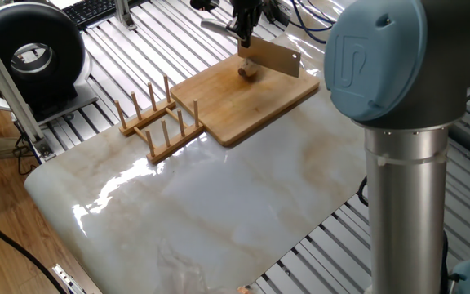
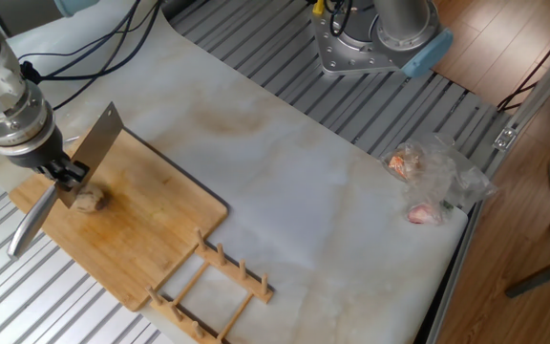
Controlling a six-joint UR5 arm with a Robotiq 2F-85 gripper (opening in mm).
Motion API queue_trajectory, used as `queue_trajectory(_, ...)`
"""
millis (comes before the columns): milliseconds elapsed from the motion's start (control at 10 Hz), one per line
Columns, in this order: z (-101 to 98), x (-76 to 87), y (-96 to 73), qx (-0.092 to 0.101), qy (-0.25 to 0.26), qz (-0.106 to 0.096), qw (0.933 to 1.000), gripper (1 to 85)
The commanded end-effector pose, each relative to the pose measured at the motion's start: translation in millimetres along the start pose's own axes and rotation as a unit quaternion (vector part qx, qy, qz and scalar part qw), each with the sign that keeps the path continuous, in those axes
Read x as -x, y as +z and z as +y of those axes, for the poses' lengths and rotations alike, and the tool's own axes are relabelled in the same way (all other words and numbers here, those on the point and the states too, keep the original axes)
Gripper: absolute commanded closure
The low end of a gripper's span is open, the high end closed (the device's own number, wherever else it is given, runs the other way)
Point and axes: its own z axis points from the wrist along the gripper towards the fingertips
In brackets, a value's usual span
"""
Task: Slice the lotus root
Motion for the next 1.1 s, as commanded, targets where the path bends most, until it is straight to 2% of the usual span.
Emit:
queue_trajectory(0,1.2,5.9,15.1,0.014,0.004,-0.018,0.9997,84.3)
queue_trajectory(100,0.5,6.6,18.7,0.015,0.004,-0.021,0.9997,84.3)
queue_trajectory(700,5.4,2.4,-6.4,0.010,0.009,0.000,0.9999,84.3)
queue_trajectory(800,6.4,3.0,-6.0,0.012,0.011,-0.001,0.9999,84.3)
queue_trajectory(1000,13.2,5.9,2.6,0.030,0.013,-0.010,0.9994,84.3)
